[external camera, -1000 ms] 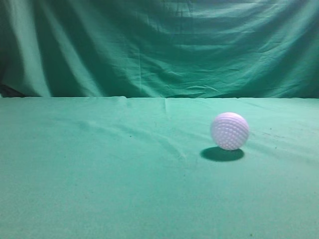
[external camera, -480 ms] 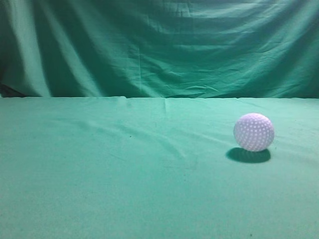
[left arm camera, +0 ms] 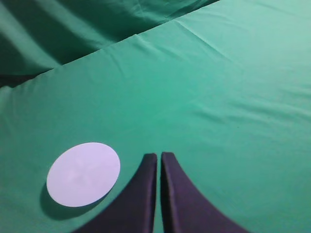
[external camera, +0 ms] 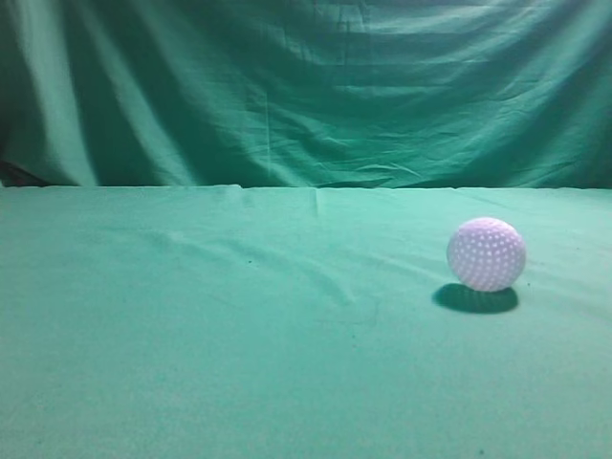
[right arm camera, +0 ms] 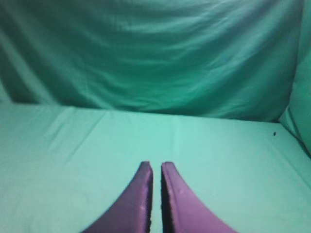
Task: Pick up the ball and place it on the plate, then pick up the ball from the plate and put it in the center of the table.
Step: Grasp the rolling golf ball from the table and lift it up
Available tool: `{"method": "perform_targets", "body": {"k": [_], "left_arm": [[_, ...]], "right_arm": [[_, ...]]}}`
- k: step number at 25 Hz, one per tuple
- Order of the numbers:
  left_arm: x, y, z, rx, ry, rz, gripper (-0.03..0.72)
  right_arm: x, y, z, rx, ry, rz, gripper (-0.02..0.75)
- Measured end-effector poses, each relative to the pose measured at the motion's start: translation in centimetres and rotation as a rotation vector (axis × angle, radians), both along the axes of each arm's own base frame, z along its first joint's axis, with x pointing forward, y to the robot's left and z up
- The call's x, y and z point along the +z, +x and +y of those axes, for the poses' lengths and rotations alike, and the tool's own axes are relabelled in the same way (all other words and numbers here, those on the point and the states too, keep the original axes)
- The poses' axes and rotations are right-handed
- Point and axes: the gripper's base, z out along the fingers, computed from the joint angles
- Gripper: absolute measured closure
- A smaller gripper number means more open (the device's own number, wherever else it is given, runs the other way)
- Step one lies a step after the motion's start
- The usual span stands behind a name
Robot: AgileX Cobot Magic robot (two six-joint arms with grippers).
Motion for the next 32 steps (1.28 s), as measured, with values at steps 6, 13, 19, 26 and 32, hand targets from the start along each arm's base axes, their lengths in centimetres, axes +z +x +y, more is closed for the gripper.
{"method": "perform_targets", "body": {"k": [6, 13, 19, 26, 32], "left_arm": [[-0.4, 0.1, 0.2, 0.013, 0.042, 0.002, 0.688], [-1.6, 0.6, 0.4, 0.040, 0.037, -0.008, 0.688], [-1.5, 0.6, 0.4, 0.047, 0.002, -0.027, 0.688], [-1.4, 0.7, 0.4, 0.049, 0.002, -0.031, 0.688], [-1.4, 0.7, 0.4, 0.050, 0.000, -0.033, 0.688]], "right_arm": [[0.2, 1.4, 0.9, 0.122, -0.099, 0.225, 0.738], [2.3, 4.4, 2.7, 0.279, -0.133, 0.379, 0.738], [1.8, 8.4, 4.6, 0.264, -0.143, 0.624, 0.738], [0.3, 11.0, 8.6, 0.294, -0.319, 0.784, 0.738], [-3.3, 12.7, 12.0, 0.348, -0.456, 0.919, 0.682]]}}
